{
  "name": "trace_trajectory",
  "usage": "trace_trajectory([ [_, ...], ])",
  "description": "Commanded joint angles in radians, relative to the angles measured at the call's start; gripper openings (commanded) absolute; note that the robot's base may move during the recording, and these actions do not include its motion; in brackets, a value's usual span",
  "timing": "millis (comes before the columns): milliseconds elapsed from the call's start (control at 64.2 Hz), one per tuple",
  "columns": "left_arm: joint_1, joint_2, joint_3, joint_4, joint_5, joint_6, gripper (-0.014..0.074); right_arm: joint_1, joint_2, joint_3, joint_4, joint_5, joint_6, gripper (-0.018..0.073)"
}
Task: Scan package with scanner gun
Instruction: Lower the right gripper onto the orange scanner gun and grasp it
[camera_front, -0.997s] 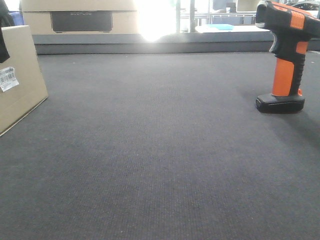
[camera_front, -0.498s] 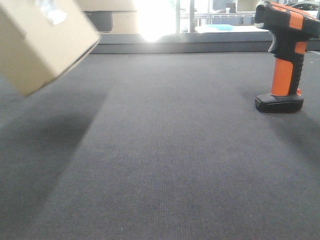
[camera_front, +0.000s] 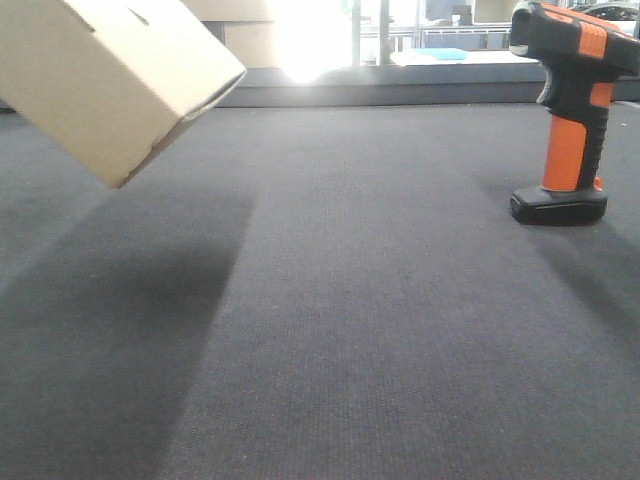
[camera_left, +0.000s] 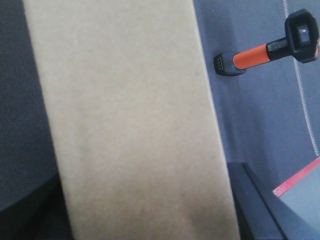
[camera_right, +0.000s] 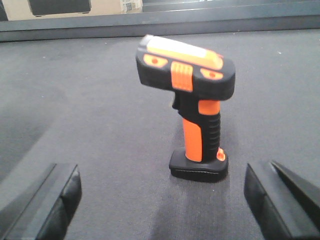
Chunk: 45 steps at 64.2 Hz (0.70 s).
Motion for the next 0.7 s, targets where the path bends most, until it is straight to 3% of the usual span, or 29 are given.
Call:
trace_trajectory([
  [0, 0.001, -0.015, 0.005, -0.040, -0.020, 0.005, -0.0111, 0.011, 0.075, 0.011, -0.004, -0.120, -0.001, 0.0568],
  [483, 0.001, -0.015, 0.005, -0.040, -0.025, 0.005, -0.0111, 0.046, 0.522, 0.011, 0.017, -0.660, -0.001, 0.0568],
  [685, 0.001, -0.015, 0.005, -0.040, -0.025, 0.005, -0.0111, 0.046, 0.619, -0.049, 0.077, -0.675, -0.001, 0.0568],
])
